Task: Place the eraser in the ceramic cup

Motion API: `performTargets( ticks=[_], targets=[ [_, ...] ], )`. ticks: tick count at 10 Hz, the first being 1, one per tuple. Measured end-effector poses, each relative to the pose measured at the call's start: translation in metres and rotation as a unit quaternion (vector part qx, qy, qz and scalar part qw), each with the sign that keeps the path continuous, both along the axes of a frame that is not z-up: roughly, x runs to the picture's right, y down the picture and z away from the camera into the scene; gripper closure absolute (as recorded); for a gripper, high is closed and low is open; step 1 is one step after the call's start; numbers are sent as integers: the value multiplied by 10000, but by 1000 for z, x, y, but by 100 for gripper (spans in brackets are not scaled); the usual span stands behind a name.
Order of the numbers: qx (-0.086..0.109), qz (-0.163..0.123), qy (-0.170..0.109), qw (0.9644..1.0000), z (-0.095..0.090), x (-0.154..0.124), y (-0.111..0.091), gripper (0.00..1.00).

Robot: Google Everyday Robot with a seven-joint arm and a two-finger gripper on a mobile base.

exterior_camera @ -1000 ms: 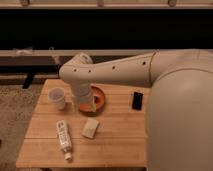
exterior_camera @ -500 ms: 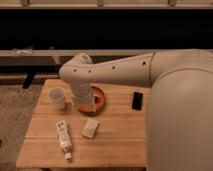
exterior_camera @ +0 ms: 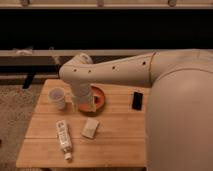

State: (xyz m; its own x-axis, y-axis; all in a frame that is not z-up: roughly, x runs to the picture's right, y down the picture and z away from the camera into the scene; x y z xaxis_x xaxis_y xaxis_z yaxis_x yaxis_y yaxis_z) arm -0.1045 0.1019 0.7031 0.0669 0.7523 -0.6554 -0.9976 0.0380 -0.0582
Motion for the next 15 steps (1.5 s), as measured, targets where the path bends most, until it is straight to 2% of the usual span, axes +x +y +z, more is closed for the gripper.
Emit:
performTargets(
  ticks=[6,7,10,11,13,15],
  targets=[
    [7,-1,12,10000,1,1,0,35],
    [15,3,97,10000,6,5,0,35],
    [26,160,342,9993,45,40,-6,35],
    [33,251,457,9986,72,67,-16,35],
    [52,387,576,9976,103,99,-30,35],
    [85,559,741,9956,142,142,-49,35]
  ],
)
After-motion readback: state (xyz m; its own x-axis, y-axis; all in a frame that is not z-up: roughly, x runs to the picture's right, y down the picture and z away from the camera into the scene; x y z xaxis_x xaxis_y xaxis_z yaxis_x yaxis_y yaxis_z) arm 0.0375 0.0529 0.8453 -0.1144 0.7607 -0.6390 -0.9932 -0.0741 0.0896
